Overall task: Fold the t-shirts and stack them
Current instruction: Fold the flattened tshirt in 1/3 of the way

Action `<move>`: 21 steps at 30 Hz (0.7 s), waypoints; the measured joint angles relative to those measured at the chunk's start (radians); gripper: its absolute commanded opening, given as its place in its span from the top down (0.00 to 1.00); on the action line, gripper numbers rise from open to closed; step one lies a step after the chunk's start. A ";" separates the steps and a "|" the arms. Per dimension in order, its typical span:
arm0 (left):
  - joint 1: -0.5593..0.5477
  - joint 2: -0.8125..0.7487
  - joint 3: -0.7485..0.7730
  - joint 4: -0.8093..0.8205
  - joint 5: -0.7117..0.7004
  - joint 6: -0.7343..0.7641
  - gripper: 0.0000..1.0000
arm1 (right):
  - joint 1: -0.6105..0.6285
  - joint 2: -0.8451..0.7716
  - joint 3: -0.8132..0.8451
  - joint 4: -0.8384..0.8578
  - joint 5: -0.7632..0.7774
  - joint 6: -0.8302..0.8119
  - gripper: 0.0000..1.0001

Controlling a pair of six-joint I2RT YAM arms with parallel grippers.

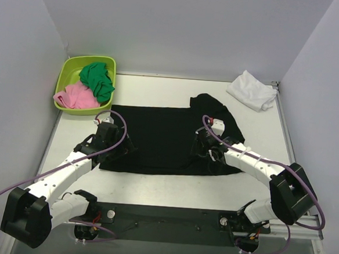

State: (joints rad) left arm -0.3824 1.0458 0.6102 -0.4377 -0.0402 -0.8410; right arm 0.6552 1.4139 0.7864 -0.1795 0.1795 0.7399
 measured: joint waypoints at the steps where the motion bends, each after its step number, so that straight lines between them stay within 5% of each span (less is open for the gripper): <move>1: 0.000 0.000 0.000 0.000 0.000 0.000 0.02 | 0.000 0.000 -0.001 0.000 0.000 0.000 0.43; 21: 0.000 0.015 0.000 0.000 -0.001 0.014 0.03 | -0.086 0.037 -0.060 0.062 -0.019 0.011 0.51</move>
State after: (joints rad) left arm -0.3820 1.0607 0.6102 -0.4377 -0.0410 -0.8265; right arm 0.5694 1.4506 0.7269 -0.1177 0.1600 0.7513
